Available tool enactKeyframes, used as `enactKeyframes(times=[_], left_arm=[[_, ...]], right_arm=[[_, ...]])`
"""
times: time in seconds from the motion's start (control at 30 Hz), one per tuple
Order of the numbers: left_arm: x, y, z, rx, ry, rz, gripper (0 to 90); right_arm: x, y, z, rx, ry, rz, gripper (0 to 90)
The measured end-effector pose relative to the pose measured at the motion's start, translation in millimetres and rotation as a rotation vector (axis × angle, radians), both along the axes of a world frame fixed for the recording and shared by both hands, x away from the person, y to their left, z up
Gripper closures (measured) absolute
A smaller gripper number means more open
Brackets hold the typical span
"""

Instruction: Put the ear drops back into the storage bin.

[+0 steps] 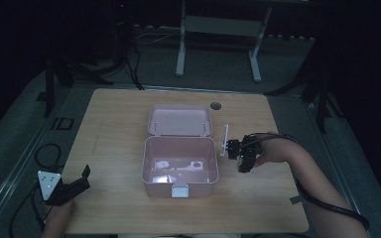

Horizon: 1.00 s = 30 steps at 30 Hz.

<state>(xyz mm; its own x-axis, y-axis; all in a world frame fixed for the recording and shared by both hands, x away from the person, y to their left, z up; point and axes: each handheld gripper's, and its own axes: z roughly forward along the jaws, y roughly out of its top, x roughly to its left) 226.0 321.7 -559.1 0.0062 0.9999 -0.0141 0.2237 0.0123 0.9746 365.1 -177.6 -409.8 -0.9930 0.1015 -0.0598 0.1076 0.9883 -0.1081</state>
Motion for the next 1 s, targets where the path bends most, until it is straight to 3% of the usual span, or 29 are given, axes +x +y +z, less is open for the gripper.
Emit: enactKeyframes(times=[0.47,0.67,1.0], left_arm=[[0.0,0.3,0.1,-0.001,0.001,-0.001,0.3],[-0.2,0.6,0.1,-0.002,0.001,-0.002,0.3],[-0.2,0.8,0.1,-0.002,0.000,-0.005,0.3]], right_arm=[[-9.9,39.6,39.6,0.028,-0.003,0.039,59.2],[-10.8,57.0,52.7,0.064,-0.001,0.061,59.2],[-8.8,80.7,53.2,0.094,-0.004,0.085,59.2]])
